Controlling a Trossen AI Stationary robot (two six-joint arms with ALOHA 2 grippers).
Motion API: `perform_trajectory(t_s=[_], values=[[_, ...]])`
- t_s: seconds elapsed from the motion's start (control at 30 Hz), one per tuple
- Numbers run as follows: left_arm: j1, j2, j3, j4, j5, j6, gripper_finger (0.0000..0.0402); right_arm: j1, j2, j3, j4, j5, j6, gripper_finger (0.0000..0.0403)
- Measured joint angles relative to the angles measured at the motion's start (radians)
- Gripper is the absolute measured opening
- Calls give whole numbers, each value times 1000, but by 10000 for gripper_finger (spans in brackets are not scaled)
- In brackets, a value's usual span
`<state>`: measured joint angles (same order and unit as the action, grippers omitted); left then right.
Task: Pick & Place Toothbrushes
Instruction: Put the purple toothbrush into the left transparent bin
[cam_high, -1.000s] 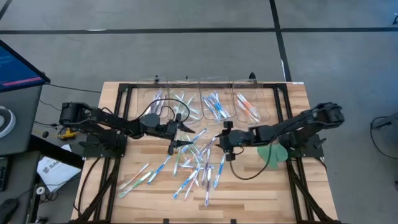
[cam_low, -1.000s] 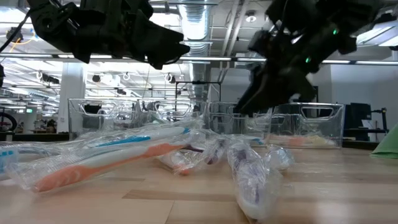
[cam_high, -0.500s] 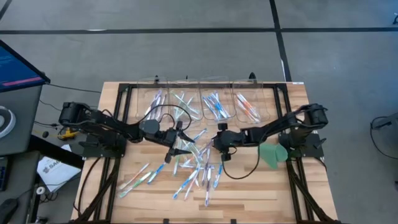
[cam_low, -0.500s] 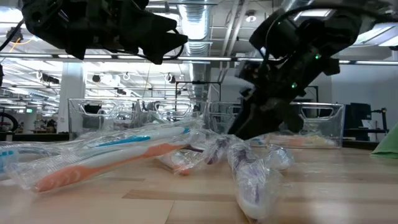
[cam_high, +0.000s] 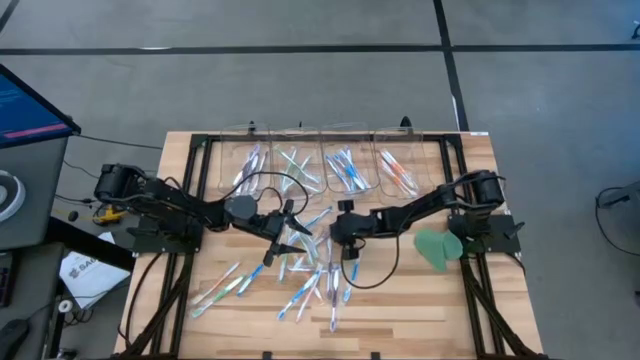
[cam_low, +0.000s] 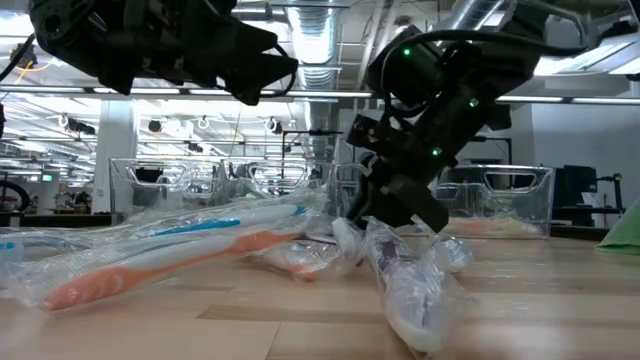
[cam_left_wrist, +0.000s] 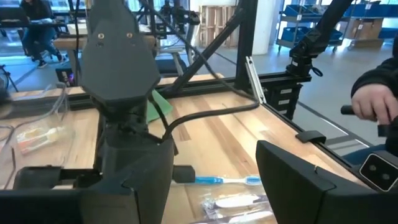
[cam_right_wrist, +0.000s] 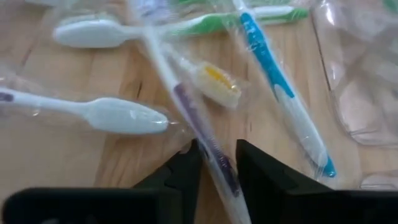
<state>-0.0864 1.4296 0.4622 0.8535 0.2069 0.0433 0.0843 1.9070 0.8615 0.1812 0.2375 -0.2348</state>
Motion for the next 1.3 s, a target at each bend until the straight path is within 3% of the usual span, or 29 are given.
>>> perform_trajectory(t_s=[0.2,0.3,0.53,0.93,1.3], values=[[0,0,0,-9,-46,0,220,0,-45,56,-192,-5,25,14],[0,0,0,-9,-96,1,214,0,-61,98,-289,-4,80,23],[0,0,0,-9,-103,1,200,2,-88,170,-517,-3,202,11],[-20,0,0,-59,-102,0,173,79,-199,180,-594,96,301,10],[-26,0,0,-69,-102,-97,163,247,-409,181,-595,373,315,10]])
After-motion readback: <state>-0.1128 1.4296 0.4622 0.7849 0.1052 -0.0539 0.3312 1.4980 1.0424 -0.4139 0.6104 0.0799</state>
